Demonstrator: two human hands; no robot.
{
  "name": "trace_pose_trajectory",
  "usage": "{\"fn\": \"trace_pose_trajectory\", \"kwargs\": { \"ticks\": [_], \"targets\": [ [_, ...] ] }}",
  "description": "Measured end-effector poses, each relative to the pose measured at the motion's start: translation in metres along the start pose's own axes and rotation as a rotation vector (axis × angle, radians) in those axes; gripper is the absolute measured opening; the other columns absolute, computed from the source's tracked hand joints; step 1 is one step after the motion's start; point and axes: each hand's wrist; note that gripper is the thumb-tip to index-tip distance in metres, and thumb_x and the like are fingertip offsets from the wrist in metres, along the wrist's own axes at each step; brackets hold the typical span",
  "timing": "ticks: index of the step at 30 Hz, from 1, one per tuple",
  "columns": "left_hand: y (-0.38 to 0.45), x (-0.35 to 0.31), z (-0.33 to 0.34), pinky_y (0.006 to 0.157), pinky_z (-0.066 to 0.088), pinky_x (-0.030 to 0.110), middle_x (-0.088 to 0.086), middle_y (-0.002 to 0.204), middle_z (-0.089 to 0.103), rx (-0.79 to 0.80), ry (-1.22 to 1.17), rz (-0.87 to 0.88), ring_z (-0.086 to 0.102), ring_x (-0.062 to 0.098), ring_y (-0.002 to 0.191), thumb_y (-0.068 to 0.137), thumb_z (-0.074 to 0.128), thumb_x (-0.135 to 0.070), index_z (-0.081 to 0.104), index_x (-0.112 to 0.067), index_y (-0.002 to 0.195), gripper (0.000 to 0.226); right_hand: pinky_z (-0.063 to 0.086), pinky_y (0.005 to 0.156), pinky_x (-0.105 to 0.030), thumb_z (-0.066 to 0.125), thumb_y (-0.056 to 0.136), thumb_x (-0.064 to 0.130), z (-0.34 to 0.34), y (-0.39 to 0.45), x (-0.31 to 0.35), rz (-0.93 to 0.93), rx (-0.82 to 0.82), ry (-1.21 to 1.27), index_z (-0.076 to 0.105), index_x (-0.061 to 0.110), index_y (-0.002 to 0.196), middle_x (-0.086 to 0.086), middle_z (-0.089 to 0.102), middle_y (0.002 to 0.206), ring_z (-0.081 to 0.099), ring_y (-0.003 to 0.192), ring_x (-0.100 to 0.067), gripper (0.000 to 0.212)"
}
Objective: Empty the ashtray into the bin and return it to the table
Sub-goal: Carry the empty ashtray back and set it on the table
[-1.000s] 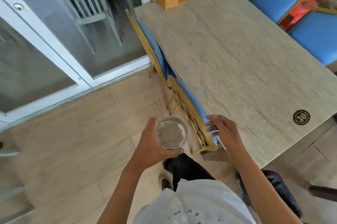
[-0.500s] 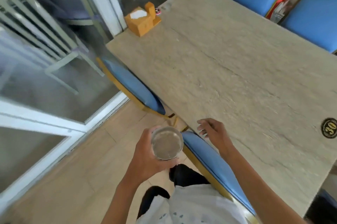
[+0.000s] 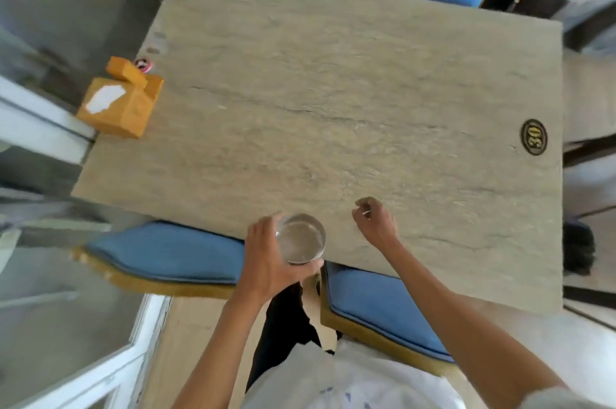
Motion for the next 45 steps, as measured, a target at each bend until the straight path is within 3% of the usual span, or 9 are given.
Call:
{"fn": "trace_pose_trajectory", "kwargs": {
  "ticks": [6, 9, 11, 14, 18, 25, 45],
  "targets": [
    [0.09, 0.051, 0.011, 0.096, 0.048, 0.041, -0.001, 0.125, 0.051, 0.16, 0.103, 0.027, 0.05, 0.021, 0.113, 0.051, 0.079, -0.071, 0.048, -0.019, 0.137, 0.105, 0.048, 0.097, -0.042, 0.065, 0.093, 0.019, 0.018, 0.011, 0.006, 0.057, -0.06, -0.192, 0.056, 0.008, 0.136, -0.016, 0.057, 0.136, 0.055, 0.126, -0.035, 0.045],
    [0.132, 0.063, 0.015, 0.096, 0.046, 0.04, 0.002, 0.129, 0.049, 0.241, 0.148, 0.013, 0.049, 0.026, 0.117, 0.052, 0.076, -0.067, 0.044, -0.018, 0.141, 0.107, 0.039, 0.11, -0.05, 0.069, 0.091, 0.024, 0.029, 0.019, 0.007, 0.054, -0.083, -0.294, 0.037, 0.01, 0.154, -0.021, 0.035, 0.157, 0.034, 0.144, -0.042, 0.072],
    [0.158, 0.068, 0.017, 0.096, 0.044, 0.04, 0.003, 0.13, 0.048, 0.26, 0.171, 0.039, 0.05, 0.026, 0.118, 0.052, 0.076, -0.066, 0.043, -0.019, 0.142, 0.107, 0.023, 0.121, -0.054, 0.075, 0.087, 0.036, 0.036, 0.027, 0.007, 0.103, -0.092, -0.339, 0.018, 0.018, 0.162, -0.022, 0.012, 0.169, 0.012, 0.155, -0.044, 0.096],
    [0.193, 0.068, 0.02, 0.092, 0.046, 0.04, 0.005, 0.129, 0.051, 0.228, 0.213, 0.094, 0.052, 0.027, 0.115, 0.053, 0.078, -0.064, 0.045, -0.018, 0.14, 0.104, 0.006, 0.124, -0.058, 0.08, 0.075, 0.058, 0.043, 0.041, 0.013, 0.202, -0.076, -0.353, 0.0, 0.028, 0.164, -0.021, -0.013, 0.17, -0.013, 0.157, -0.04, 0.124],
    [0.235, 0.059, 0.026, 0.092, 0.045, 0.041, 0.006, 0.127, 0.053, 0.181, 0.238, 0.12, 0.054, 0.029, 0.114, 0.05, 0.084, -0.06, 0.048, -0.017, 0.138, 0.104, 0.007, 0.121, -0.067, 0.084, 0.064, 0.067, 0.047, 0.06, 0.029, 0.297, -0.051, -0.359, -0.009, 0.035, 0.162, -0.024, -0.023, 0.167, -0.021, 0.155, -0.044, 0.139],
    [0.292, 0.042, 0.034, 0.095, 0.046, 0.045, 0.004, 0.131, 0.051, 0.168, 0.222, 0.065, 0.05, 0.031, 0.119, 0.047, 0.082, -0.058, 0.045, -0.022, 0.139, 0.105, 0.014, 0.12, -0.07, 0.094, 0.06, 0.05, 0.047, 0.07, 0.04, 0.349, -0.068, -0.319, -0.006, 0.036, 0.162, -0.026, -0.02, 0.167, -0.018, 0.154, -0.048, 0.143],
    [0.417, 0.005, 0.048, 0.1, 0.04, 0.046, 0.004, 0.139, 0.046, 0.168, 0.232, 0.027, 0.046, 0.031, 0.127, 0.049, 0.09, -0.053, 0.041, -0.022, 0.14, 0.107, 0.004, 0.12, -0.07, 0.097, 0.061, 0.037, 0.047, 0.072, 0.044, 0.368, -0.08, -0.243, -0.003, 0.038, 0.162, -0.023, -0.025, 0.167, -0.026, 0.153, -0.044, 0.142]
  ]
}}
Point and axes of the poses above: each hand's wrist, its own y-axis towards the middle knuckle, its own z-axis out of the palm, x = y × z
